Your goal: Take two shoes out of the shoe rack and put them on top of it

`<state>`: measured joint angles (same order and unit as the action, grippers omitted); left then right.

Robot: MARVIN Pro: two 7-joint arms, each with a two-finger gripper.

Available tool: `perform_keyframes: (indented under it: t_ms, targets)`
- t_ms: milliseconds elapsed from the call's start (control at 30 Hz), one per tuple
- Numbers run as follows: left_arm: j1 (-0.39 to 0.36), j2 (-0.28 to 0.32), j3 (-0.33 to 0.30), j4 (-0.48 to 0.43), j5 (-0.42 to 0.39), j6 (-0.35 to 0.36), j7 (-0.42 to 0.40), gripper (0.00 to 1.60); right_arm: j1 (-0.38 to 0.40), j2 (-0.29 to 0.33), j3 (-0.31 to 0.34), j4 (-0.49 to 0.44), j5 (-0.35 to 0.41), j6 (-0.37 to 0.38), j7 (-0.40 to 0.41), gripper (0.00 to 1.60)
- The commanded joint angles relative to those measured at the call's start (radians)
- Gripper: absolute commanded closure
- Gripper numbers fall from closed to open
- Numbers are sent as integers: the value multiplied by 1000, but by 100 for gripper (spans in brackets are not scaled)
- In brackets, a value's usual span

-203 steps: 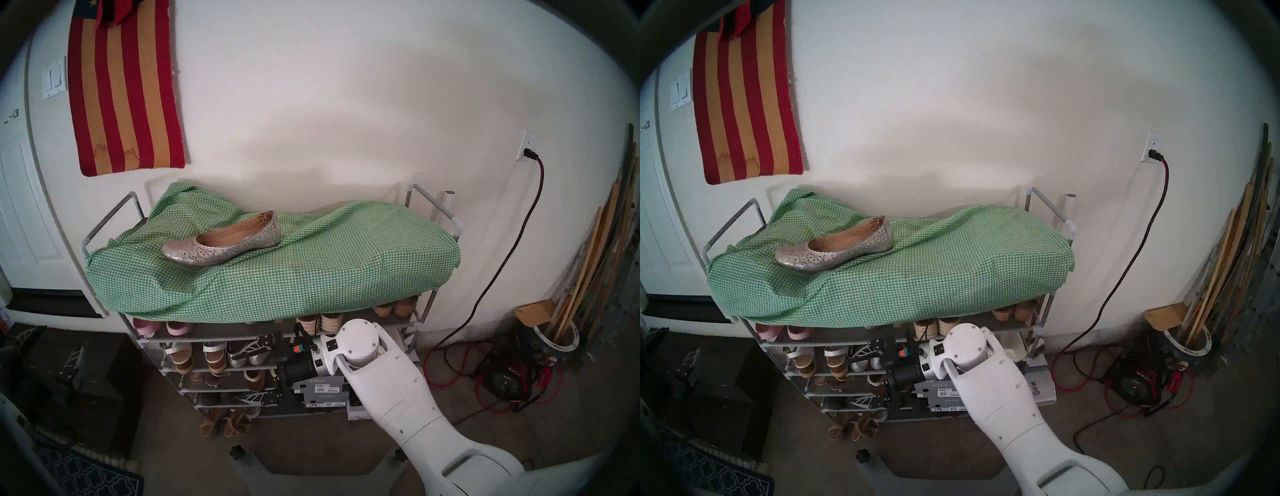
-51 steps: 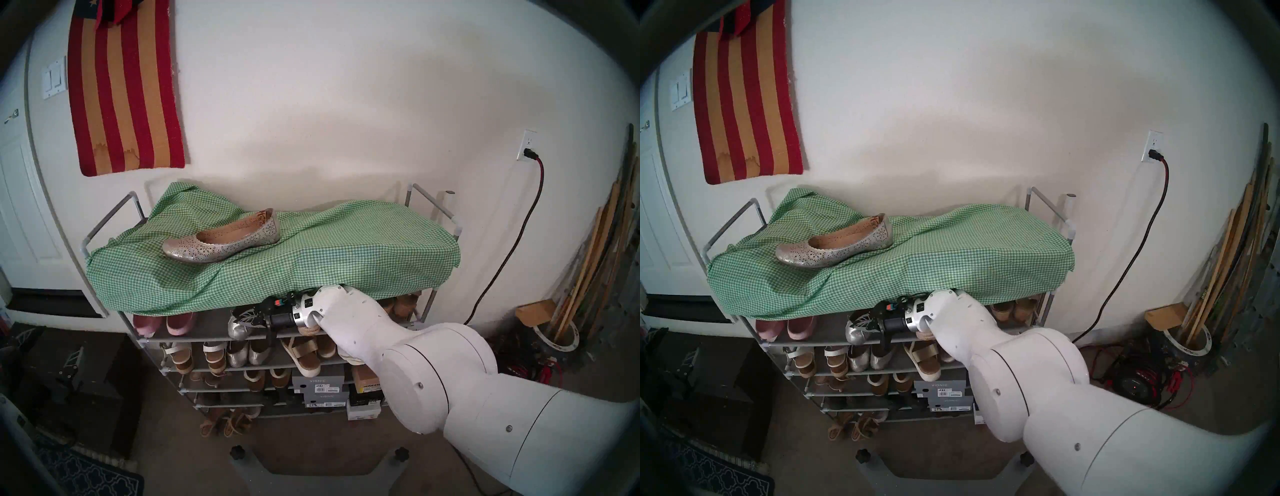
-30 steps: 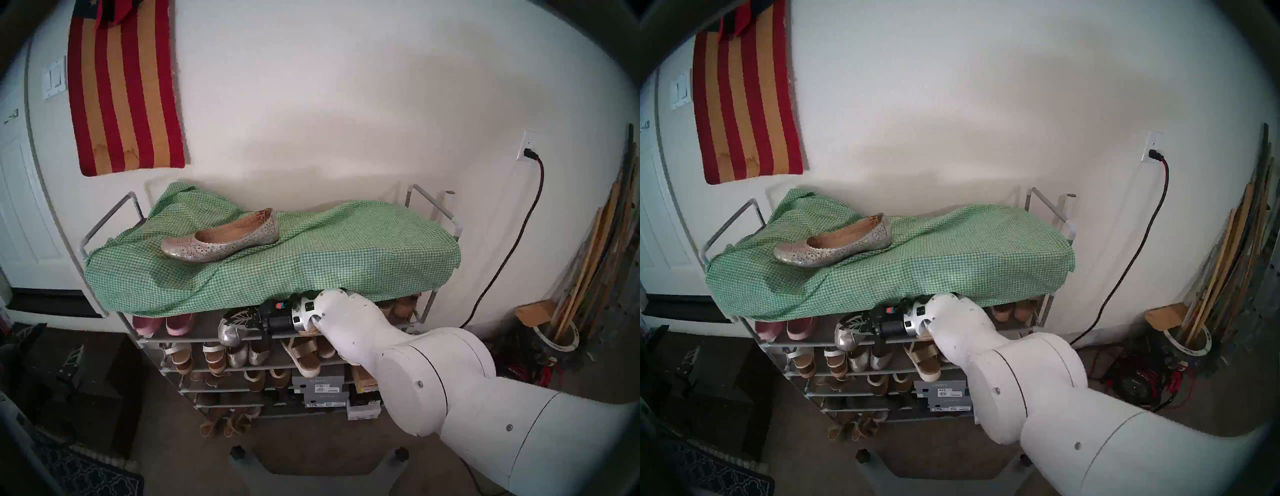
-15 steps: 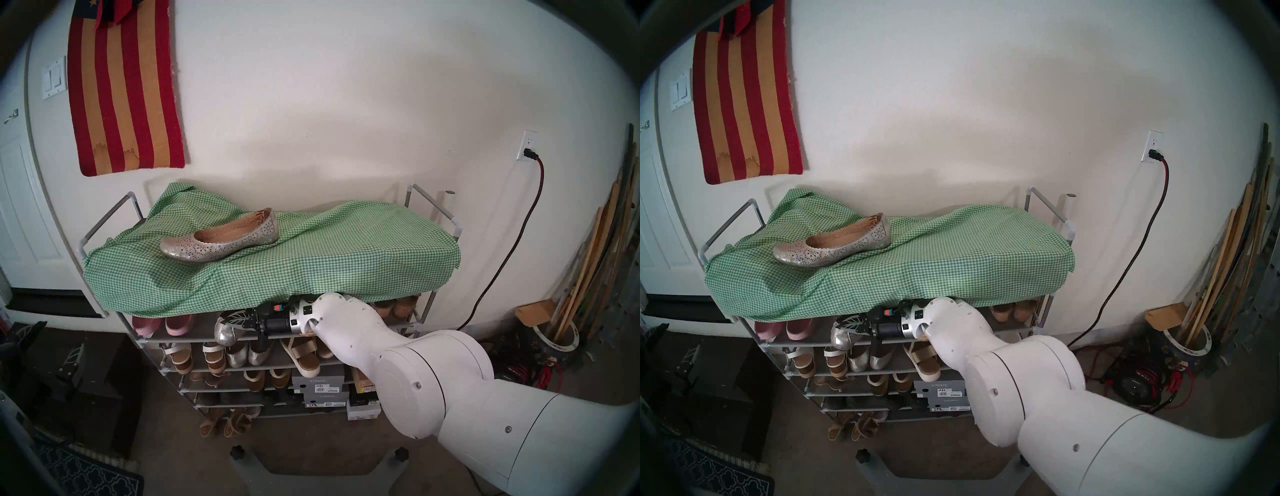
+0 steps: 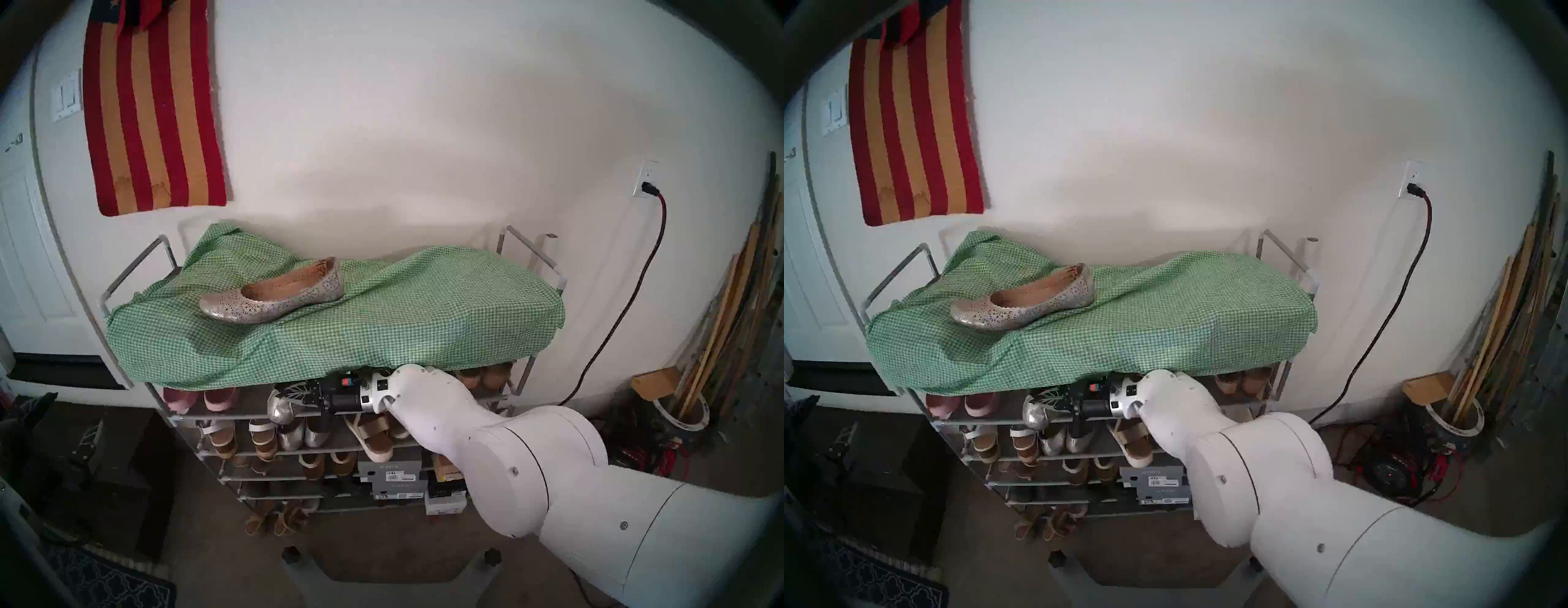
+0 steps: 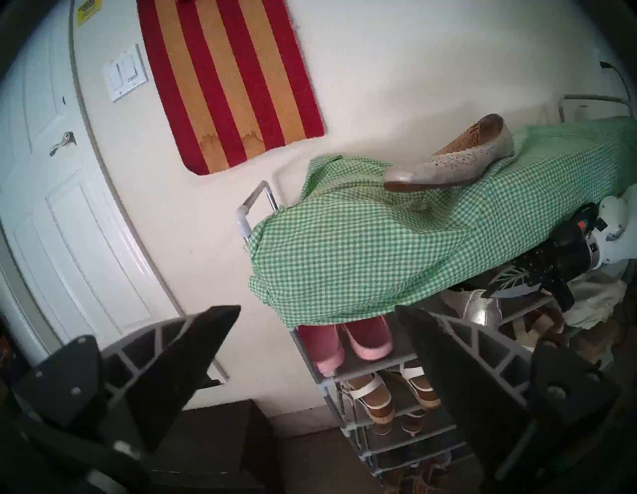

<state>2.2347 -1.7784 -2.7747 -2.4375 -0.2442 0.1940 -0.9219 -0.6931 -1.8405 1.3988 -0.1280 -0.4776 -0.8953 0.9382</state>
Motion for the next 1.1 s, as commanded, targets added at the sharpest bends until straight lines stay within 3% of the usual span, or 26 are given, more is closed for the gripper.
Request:
perform_keyframes:
  t_ms: [0,533,600,667,800,900,1067]
  targets:
    - [-1,-1,1,-6,-2,-1,-1,0,-6,29,-17,14,-11,-24,87,160]
    - [-2,0,-1,-6,-2,-1,-6,0,-32,38,-59,28,-46,-65,31,160]
    - [-2,0,-2,-6,-2,-1,-7,0,-33,37,-63,28,-49,-65,27,136]
    - [-3,0,-2,-6,-2,-1,-7,0,-33,35,-65,28,-51,-65,27,102]
    - [-3,0,-2,-6,-2,-1,-8,0,-33,33,-68,28,-53,-65,28,87]
    - [-3,-1,-3,-6,-2,-1,-9,0,-32,30,-71,28,-55,-65,28,11]
    - [-3,-1,-3,-6,-2,0,-9,0,-30,30,-75,28,-63,-65,28,0]
